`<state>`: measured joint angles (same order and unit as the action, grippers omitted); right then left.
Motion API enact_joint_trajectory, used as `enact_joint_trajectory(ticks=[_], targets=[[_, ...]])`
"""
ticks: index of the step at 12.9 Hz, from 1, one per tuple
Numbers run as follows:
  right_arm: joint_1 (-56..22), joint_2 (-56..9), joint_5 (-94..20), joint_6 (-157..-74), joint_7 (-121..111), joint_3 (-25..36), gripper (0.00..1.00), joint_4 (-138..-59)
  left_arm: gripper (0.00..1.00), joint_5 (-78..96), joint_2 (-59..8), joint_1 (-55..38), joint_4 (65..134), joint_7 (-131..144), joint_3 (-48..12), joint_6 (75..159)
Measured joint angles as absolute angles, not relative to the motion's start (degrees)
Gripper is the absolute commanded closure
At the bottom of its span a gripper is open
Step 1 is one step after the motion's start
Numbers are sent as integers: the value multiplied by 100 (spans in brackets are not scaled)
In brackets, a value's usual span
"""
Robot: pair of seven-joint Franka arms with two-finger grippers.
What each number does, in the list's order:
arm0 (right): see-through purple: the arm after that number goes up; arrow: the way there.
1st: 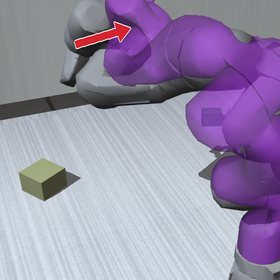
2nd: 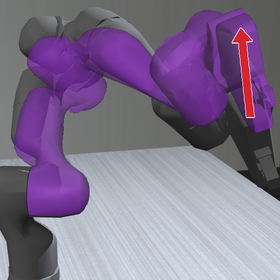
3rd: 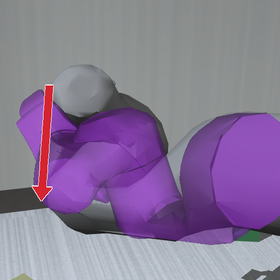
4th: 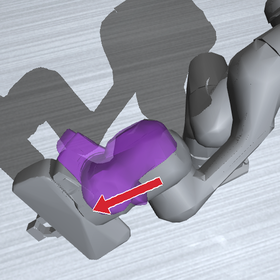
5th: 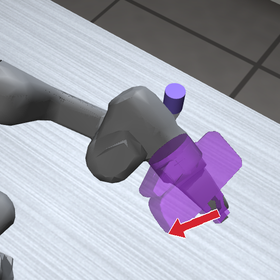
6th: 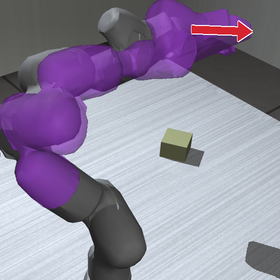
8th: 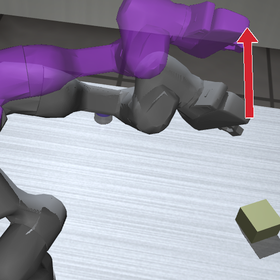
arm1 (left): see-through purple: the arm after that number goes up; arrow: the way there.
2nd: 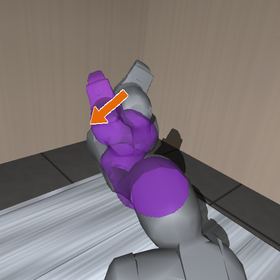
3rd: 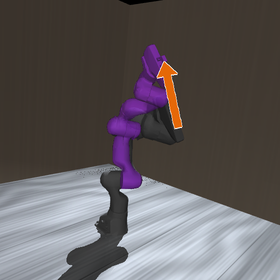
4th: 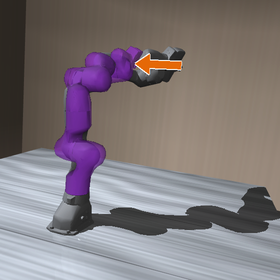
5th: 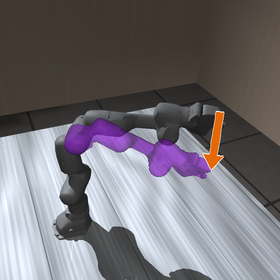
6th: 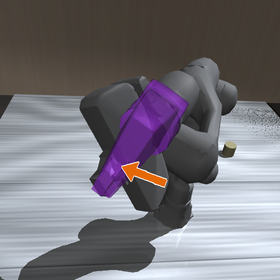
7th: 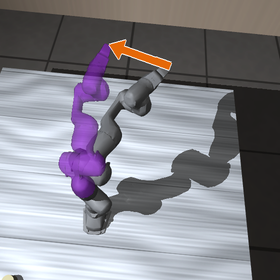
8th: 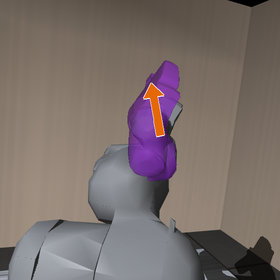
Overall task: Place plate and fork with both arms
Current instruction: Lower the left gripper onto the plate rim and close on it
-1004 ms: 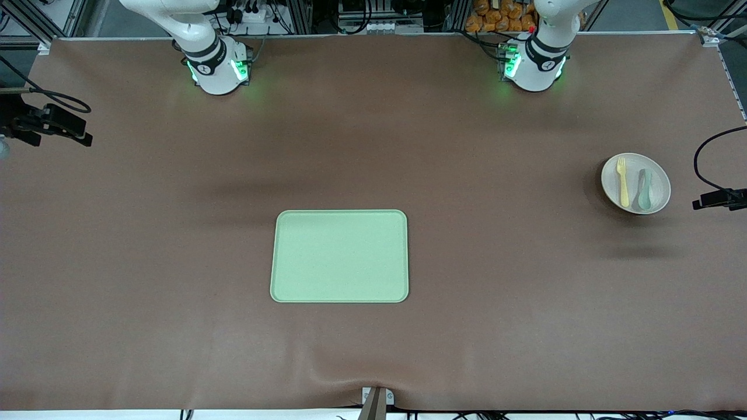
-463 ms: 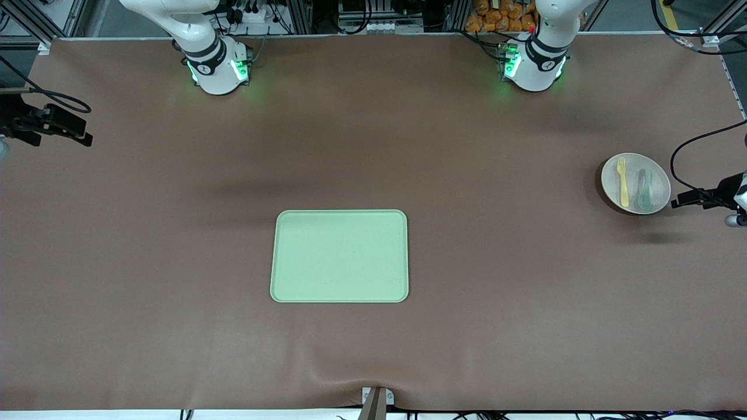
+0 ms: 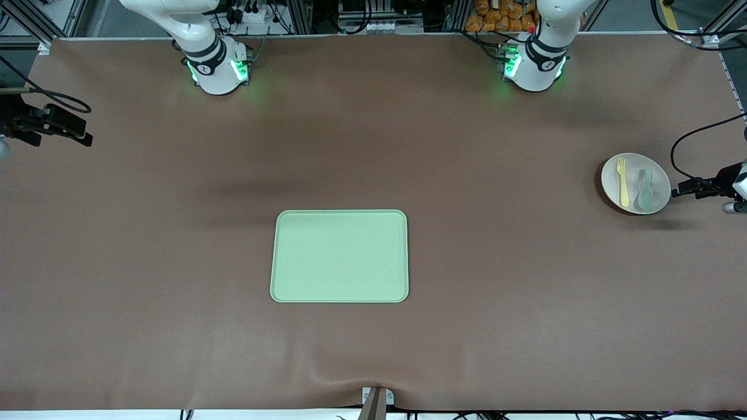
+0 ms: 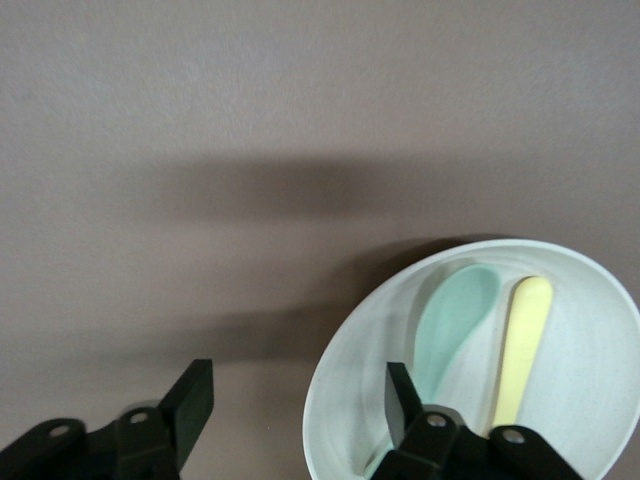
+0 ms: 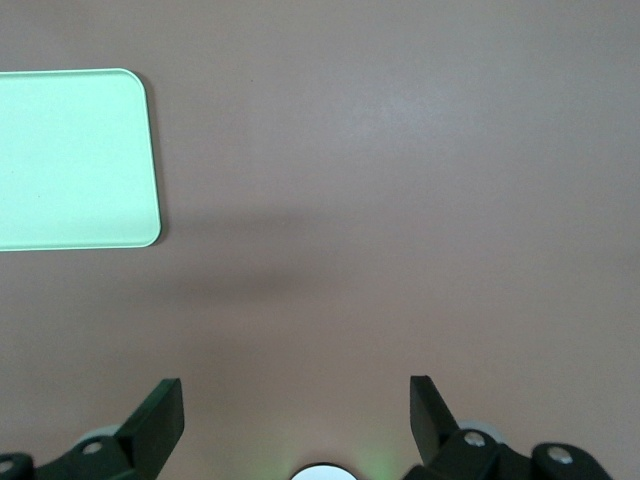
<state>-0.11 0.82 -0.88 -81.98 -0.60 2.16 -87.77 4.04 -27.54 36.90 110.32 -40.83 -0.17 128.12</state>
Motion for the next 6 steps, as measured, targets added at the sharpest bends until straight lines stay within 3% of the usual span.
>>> enact_joint_trajectory(ticks=[3, 4, 6], targets=[[-14, 82, -88, -8198, -60, 214, 0, -8777, 25, 404, -2847, 3745, 11125, -4152, -19, 12877], [-14, 82, -88, -8198, -60, 214, 0, -8777, 29, 404, -2860, 3784, 11172, -4195, -19, 12937], [-15, 82, -88, -8199, -60, 214, 0, -8777, 48, 404, -2866, 3856, 11327, -4281, -19, 13157]])
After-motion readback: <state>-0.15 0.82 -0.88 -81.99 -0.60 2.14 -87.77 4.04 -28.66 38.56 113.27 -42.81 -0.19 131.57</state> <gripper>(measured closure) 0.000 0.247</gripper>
